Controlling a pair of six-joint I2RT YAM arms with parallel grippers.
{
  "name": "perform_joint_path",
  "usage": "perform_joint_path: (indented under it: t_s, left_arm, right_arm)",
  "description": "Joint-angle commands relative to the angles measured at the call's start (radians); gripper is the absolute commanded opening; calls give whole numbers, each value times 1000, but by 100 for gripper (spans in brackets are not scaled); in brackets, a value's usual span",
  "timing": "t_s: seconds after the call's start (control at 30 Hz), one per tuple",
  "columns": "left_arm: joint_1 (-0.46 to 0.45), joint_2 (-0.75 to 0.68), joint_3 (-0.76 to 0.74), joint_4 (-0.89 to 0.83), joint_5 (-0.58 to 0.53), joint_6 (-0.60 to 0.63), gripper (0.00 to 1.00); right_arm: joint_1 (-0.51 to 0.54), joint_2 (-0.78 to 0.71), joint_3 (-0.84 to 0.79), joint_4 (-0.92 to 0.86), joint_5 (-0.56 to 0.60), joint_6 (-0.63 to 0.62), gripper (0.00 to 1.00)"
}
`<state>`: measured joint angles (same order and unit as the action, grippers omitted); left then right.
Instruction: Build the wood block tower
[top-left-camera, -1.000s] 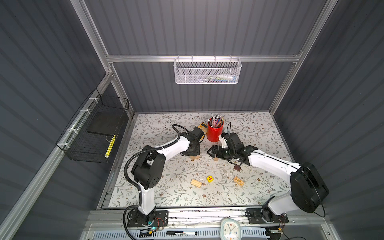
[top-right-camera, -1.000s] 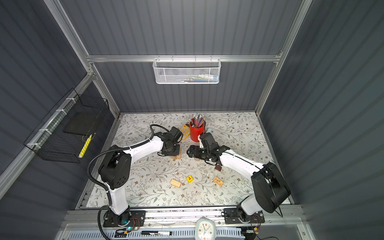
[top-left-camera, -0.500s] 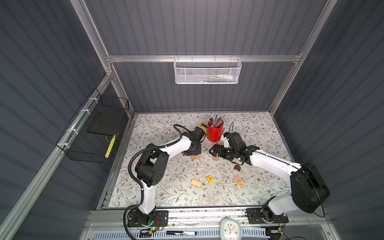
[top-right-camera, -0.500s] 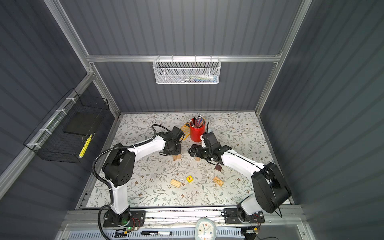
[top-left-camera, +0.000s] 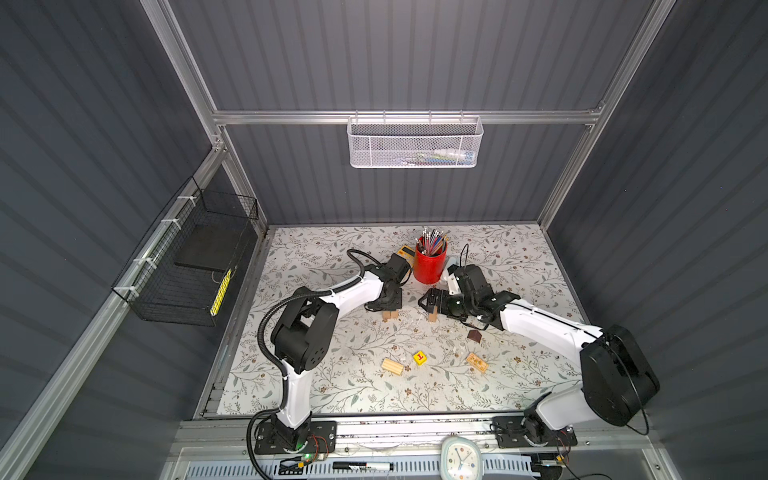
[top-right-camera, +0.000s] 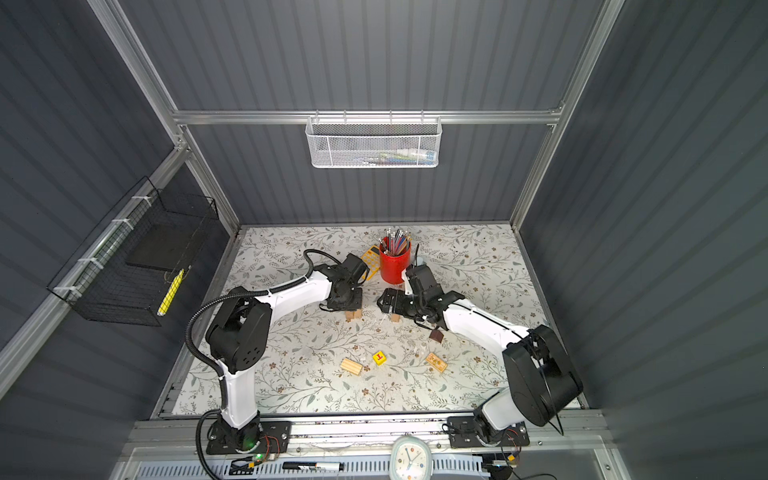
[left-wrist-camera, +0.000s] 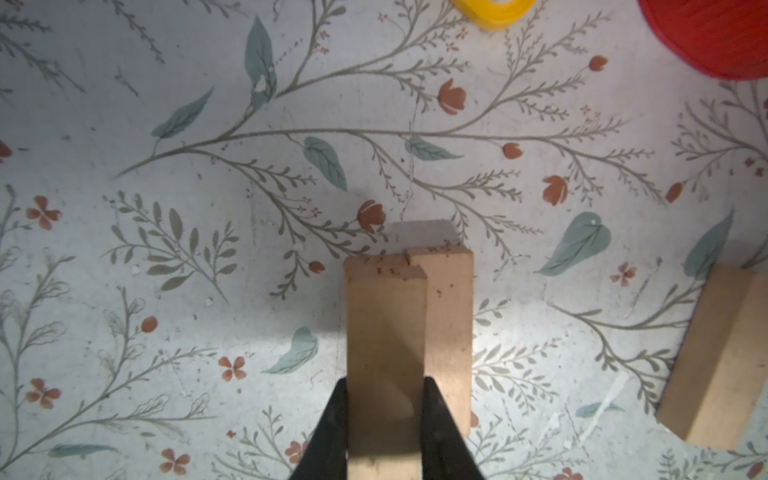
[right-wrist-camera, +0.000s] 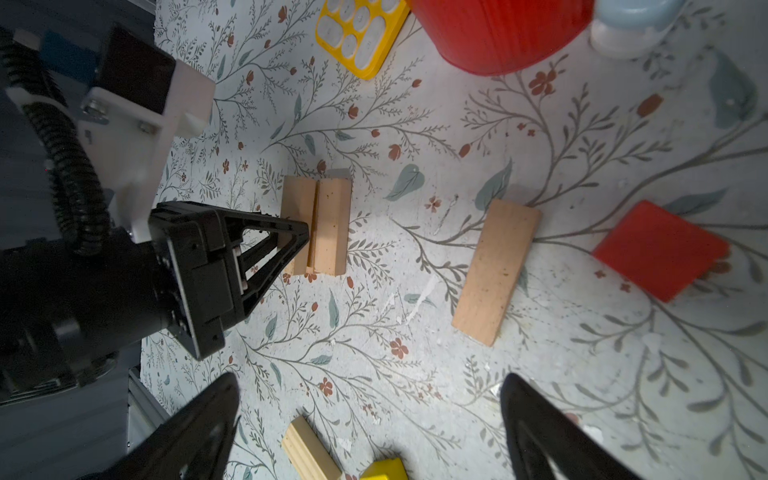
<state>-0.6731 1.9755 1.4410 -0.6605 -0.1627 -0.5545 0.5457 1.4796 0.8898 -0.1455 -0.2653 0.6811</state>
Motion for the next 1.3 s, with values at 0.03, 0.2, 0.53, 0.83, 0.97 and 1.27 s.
perform_joint_path:
  t_s: [0.03,0.2,0.53,0.83,0.97,1.27]
  left_arm:
    - [4,28,29,5,12,-3,18]
    - [7,39,37,2,13,1,19]
    - [9,34,18,-3,5,-6,20]
    - [10,6,15,-7,5,-15,23]
    - [12,-3,0,0,5,-24,23]
    - [16,-15,-17,9,11,-42,25]
  right_arm:
    - [-7,-4,-8,3,-10,3,98]
    - [-7,-6,-9,3,-8,1,99]
    - [-6,-4,-12,9,-12,5,99]
    - [-7,-7,-14,8,-11,5,99]
    - [-6,-8,-17,9,-12,6,99]
    - [-7,-10,-17,10,-12,8,99]
